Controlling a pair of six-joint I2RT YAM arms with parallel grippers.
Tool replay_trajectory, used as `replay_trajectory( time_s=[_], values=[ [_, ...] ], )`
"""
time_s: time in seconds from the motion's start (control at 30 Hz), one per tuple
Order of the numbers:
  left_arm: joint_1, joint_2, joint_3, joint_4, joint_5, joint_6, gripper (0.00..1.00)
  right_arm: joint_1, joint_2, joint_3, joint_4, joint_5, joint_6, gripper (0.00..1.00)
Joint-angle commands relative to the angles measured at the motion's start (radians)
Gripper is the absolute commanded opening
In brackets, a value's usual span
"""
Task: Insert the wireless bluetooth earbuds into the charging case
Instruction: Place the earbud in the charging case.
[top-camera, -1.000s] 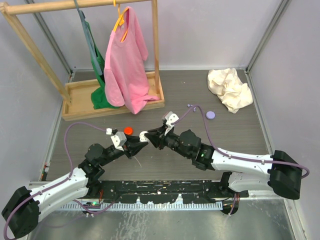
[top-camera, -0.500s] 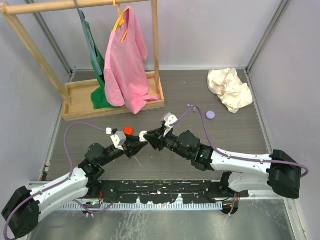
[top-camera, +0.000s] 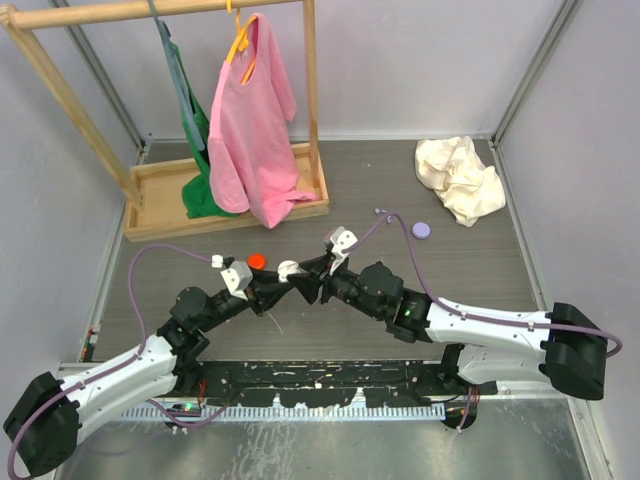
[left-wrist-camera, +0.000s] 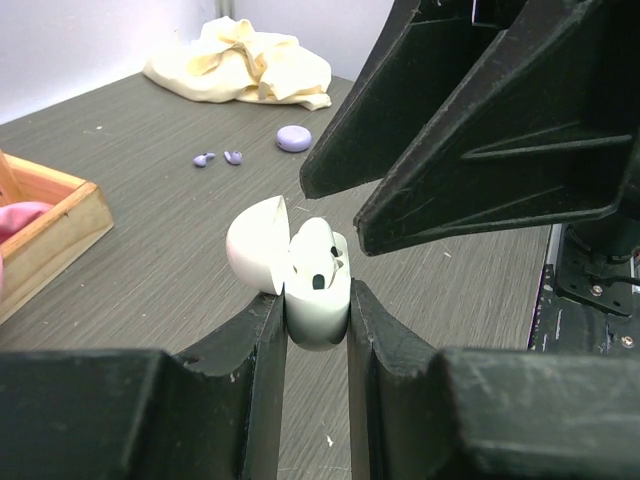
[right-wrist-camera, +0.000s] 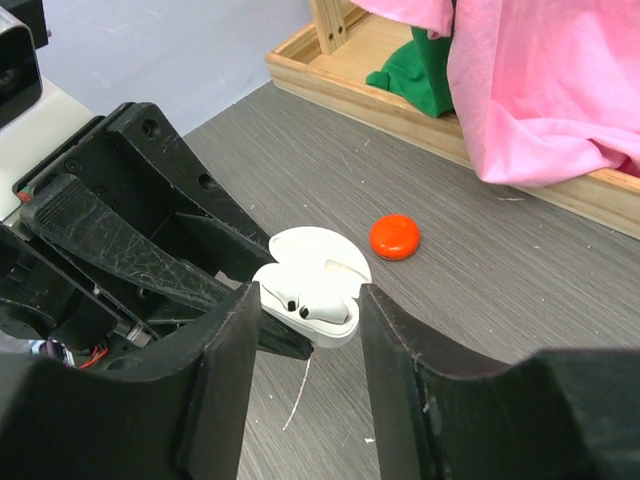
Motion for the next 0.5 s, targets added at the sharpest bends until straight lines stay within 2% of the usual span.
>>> replay_trajectory(
  time_s=[0.0,0.13,0.3,0.47],
  values=[
    [-0.004,-0.005,0.012,0.083,-0.005,0.006,0.0,0.003,-0.039,0.048,-0.028,0.002,-0.015,0.53],
    [-0.004,-0.003,0.014,0.081,0.002,0.006,0.0,-0.012,-0.043,0.102,-0.121,-0.04,-0.044,0.6],
    [-0.003,0.012,0.02,0.079,0.024,0.007,0.0,-0.038,-0.035,0.178,-0.24,-0.12,-0.069,0.65],
    [-0.004,0.023,0.027,0.078,0.055,0.008,0.0,-0.141,-0.048,0.204,-0.287,-0.305,-0.041,0.7]
  ],
)
